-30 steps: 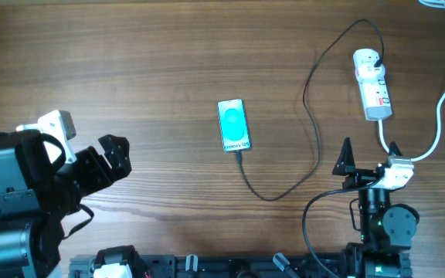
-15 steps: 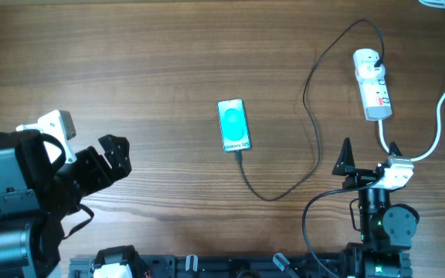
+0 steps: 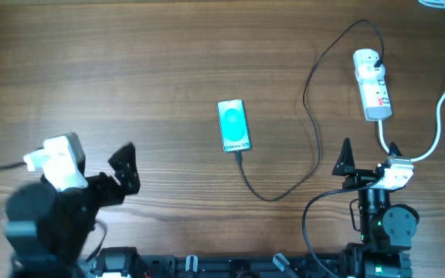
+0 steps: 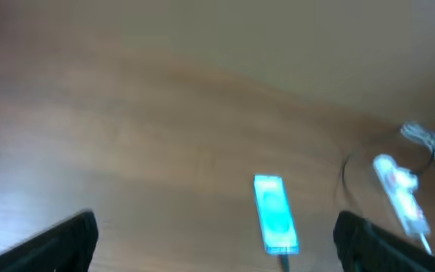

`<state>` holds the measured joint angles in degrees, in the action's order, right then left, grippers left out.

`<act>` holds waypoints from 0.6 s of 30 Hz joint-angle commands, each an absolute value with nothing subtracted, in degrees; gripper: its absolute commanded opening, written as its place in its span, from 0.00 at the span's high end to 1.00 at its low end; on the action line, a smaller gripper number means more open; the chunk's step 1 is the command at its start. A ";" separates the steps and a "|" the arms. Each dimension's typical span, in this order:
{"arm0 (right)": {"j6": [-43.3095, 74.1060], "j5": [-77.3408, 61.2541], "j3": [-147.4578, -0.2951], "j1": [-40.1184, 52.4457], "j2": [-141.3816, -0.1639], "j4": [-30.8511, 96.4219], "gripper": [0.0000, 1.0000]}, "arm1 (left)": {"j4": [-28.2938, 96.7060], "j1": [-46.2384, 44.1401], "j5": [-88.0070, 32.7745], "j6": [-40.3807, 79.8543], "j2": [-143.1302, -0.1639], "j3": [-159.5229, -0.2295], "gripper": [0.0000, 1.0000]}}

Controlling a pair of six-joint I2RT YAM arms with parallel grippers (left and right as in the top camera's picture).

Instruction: Plug charger to phone and switch on socket

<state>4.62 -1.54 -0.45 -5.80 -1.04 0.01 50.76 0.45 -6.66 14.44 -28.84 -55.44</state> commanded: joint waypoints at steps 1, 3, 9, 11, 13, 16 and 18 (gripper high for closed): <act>4.08 -2.70 -0.30 -6.07 -0.21 -0.14 0.00 | 41.63 0.05 -6.79 13.69 -18.20 -39.57 0.00; 4.08 -2.70 -0.30 -6.07 -0.21 -0.14 0.00 | 33.93 0.05 -6.96 13.69 -13.04 -31.40 0.00; 4.08 -2.70 -0.30 -6.07 -0.21 -0.14 0.00 | 12.12 0.03 -6.96 13.69 -3.62 -12.64 0.00; 4.10 -2.70 -0.30 -6.07 -0.21 -0.14 0.00 | 7.73 0.05 -6.94 13.65 -1.48 -8.64 0.00; 4.08 -2.70 -0.30 -6.07 -0.21 -0.14 0.00 | 6.55 0.05 -6.90 13.41 -0.16 -6.52 0.00; 4.08 -2.70 -0.30 -6.07 -0.21 -0.14 0.00 | 5.69 -0.27 -6.07 11.22 -0.16 -5.04 0.00; 4.10 -2.70 -0.30 -6.07 -0.21 -0.14 0.01 | 5.10 -0.75 -5.87 8.97 -0.16 -4.40 0.00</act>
